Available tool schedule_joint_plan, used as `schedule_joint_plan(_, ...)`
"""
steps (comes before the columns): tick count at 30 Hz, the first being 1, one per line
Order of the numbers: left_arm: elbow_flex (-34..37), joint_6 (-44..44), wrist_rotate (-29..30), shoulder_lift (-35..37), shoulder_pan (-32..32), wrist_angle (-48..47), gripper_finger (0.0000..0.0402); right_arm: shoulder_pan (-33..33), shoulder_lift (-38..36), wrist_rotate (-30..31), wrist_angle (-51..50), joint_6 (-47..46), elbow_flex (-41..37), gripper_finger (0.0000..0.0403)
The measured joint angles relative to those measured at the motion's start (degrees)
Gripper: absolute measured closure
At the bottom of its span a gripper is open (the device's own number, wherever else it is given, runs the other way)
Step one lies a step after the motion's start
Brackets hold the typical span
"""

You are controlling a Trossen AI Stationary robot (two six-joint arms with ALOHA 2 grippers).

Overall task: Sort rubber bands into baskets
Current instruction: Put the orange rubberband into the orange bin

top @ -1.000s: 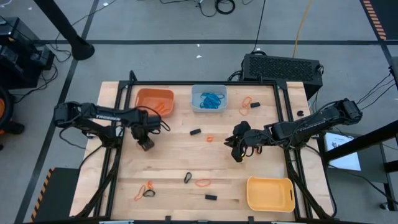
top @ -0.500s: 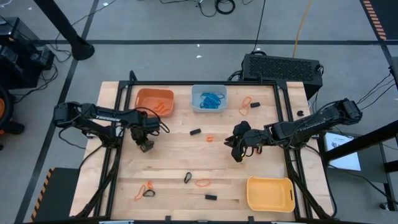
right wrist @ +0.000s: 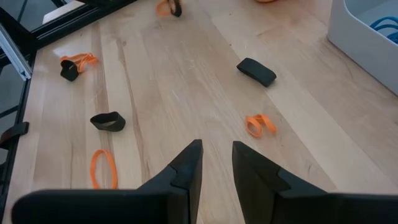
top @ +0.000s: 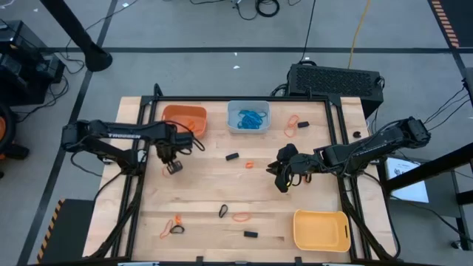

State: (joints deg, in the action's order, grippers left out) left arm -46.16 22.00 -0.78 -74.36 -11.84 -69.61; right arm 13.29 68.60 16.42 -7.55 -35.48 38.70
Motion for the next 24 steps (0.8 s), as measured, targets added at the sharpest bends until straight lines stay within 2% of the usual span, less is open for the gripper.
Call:
schedule_joint_plan(3, -4.2, 0.0, 3.6, 0.5, 0.0, -5.0, 0.0399, 0.0, 0.0, 0.0, 0.0, 0.0, 0.0, 0.0323)
schedule_joint_plan(10, -12.3, -0.3, 6.8, 1.0, 0.0, -8.9, 0.0399, 0.0, 0.0, 0.0, 0.0, 0.0, 0.0, 0.0323)
schedule_joint_plan(14, -14.8, -0.8, 13.2, 1.0, -0.2, -8.4, 0.04, 0.0, 0.0, 0.0, 0.0, 0.0, 0.0, 0.0323)
schedule_joint_plan(18, -14.9, -6.0, 18.8, 0.9, -2.5, -3.7, 0.04, 0.0, 0.0, 0.0, 0.0, 0.0, 0.0, 0.0323)
schedule_joint_plan(24, -14.9, -14.1, 19.3, -1.0, -10.3, 8.6, 0.04, 0.0, 0.0, 0.0, 0.0, -1.0, 0.0, 0.0323)
